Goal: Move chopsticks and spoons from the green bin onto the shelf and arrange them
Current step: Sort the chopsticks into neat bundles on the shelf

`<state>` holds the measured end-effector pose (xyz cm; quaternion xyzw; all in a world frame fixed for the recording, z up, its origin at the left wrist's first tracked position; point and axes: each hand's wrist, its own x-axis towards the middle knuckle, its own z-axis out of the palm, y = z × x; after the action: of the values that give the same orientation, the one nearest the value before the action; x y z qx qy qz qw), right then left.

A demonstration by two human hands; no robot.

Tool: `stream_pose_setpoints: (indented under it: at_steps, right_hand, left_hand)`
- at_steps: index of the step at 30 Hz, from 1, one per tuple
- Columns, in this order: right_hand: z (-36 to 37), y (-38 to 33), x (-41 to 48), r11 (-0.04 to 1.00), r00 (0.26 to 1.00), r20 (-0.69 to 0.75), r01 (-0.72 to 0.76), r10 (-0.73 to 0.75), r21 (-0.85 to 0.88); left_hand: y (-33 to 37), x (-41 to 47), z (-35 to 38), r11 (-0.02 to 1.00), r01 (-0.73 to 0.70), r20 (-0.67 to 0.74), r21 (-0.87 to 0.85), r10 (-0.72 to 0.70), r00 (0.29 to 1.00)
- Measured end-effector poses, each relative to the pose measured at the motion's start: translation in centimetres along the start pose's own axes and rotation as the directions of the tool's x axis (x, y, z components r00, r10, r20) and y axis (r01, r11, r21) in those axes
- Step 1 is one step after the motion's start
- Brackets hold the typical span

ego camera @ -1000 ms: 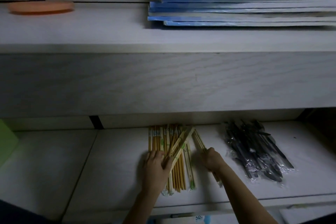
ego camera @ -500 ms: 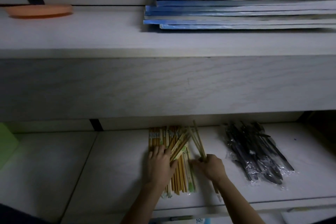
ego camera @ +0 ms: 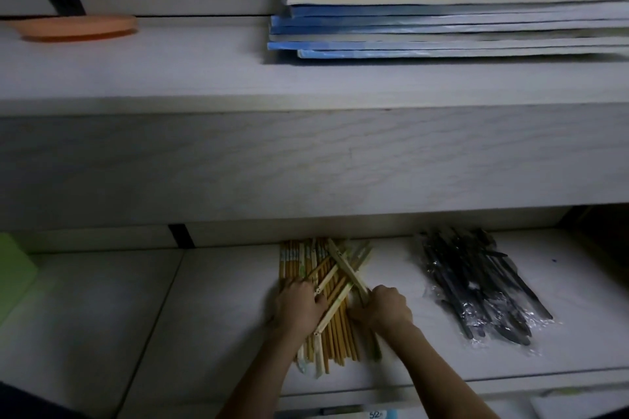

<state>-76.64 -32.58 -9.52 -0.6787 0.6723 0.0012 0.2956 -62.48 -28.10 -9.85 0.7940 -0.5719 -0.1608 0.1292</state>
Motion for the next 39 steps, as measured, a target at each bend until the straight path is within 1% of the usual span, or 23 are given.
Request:
stream_pose_setpoints:
  at_steps: [2,3,5,6,7,8,9,12,14,15,16,18,20,22,24,27,30,32,35,39]
  right_hand:
    - [-0.7,0.4,0.6,1.0,0.997,0.073,-0.016,0.016,0.004]
    - [-1.2,0.8,0.8,0.997,0.991,0.13,-0.02,0.011,0.068]
    - [-2.0,1.6,0.9,0.955,0.966,0.256,-0.04,-0.038,0.294]
    - [-2.4,2.0,0.9,0.921,0.954,0.293,-0.053,-0.068,0.385]
    - [-2.9,2.3,0.8,0.906,0.947,0.311,-0.058,-0.083,0.42]
    - [-3.4,2.5,0.7,0.915,0.948,0.307,-0.046,-0.086,0.4]
    - [-3.9,2.6,0.7,0.943,0.955,0.288,-0.032,-0.069,0.332]
    - [-5.4,2.8,0.6,0.997,0.974,0.226,-0.007,-0.01,0.072]
    - [-6.5,2.6,0.1,1.0,0.971,0.24,-0.011,0.014,-0.016]
    - [-7.0,2.5,-0.3,0.999,0.968,0.251,-0.017,0.024,-0.029]
    - [-7.4,2.5,-0.7,0.999,0.965,0.261,-0.026,0.031,-0.022]
    - [-8.1,2.5,-1.6,0.991,0.954,0.294,-0.085,0.052,0.1]
    - [-8.2,2.6,-2.6,0.974,0.956,0.293,-0.087,0.022,0.208]
    - [-7.8,2.1,-3.3,0.971,0.969,0.239,-0.002,-0.057,0.239]
    - [-6.7,0.4,-3.7,0.956,0.968,0.205,0.082,-0.144,0.283]
    - [-3.0,-3.6,-3.9,0.9,0.935,0.244,0.141,-0.258,0.412]
    - [2.1,-8.2,-4.3,0.829,0.888,0.316,0.117,-0.334,0.547]
    - [5.8,-11.0,-4.3,0.824,0.881,0.345,0.083,-0.323,0.56]
    - [9.8,-14.0,-4.1,0.82,0.9,0.333,0.045,-0.282,0.571]
    - [11.4,-15.6,-3.9,0.855,0.934,0.284,0.039,-0.215,0.517]
  left_hand:
    - [0.0,0.0,-0.3,0.993,0.004,0.036,-0.119,0.0,0.999]
    - [-0.1,0.1,-0.4,0.978,0.015,0.074,-0.207,0.001,0.997]
    - [-0.5,0.1,-0.5,0.929,0.048,0.178,-0.366,0.019,0.984]
    - [-0.7,0.1,-0.7,0.905,0.071,0.228,-0.42,0.029,0.973]
    - [-1.0,0.0,-0.8,0.884,0.098,0.27,-0.457,0.033,0.962]
    - [-1.2,-0.1,-1.0,0.87,0.123,0.299,-0.478,0.03,0.954]
    - [-1.5,-0.2,-1.2,0.861,0.142,0.316,-0.489,0.023,0.949]
    - [-2.3,-0.5,-1.3,0.818,0.201,0.326,-0.539,-0.018,0.945]
    - [-2.9,-0.7,-1.2,0.778,0.229,0.324,-0.585,-0.034,0.946]
    - [-3.2,-0.8,-1.1,0.762,0.237,0.32,-0.603,-0.041,0.947]
    - [-3.6,-0.9,-1.0,0.754,0.24,0.311,-0.612,-0.05,0.949]
    - [-4.3,-1.3,-0.9,0.751,0.24,0.262,-0.616,-0.092,0.961]
    - [-5.2,-1.8,-1.0,0.753,0.233,0.173,-0.615,-0.16,0.972]
    - [-6.4,-2.4,-1.1,0.766,0.227,0.085,-0.602,-0.222,0.971]
    - [-7.7,-3.0,-1.4,0.776,0.256,0.034,-0.577,-0.29,0.956]
    - [-9.4,-3.4,-1.4,0.774,0.318,-0.029,-0.547,-0.397,0.917]
    - [-10.7,-3.4,-1.2,0.776,0.335,-0.09,-0.534,-0.446,0.891]
    - [-11.4,-3.3,-1.3,0.776,0.333,-0.135,-0.535,-0.468,0.874]
    - [-12.2,-3.2,-1.9,0.783,0.331,-0.185,-0.527,-0.486,0.854]
    - [-13.4,-3.3,-2.2,0.789,0.323,-0.185,-0.523,-0.475,0.861]
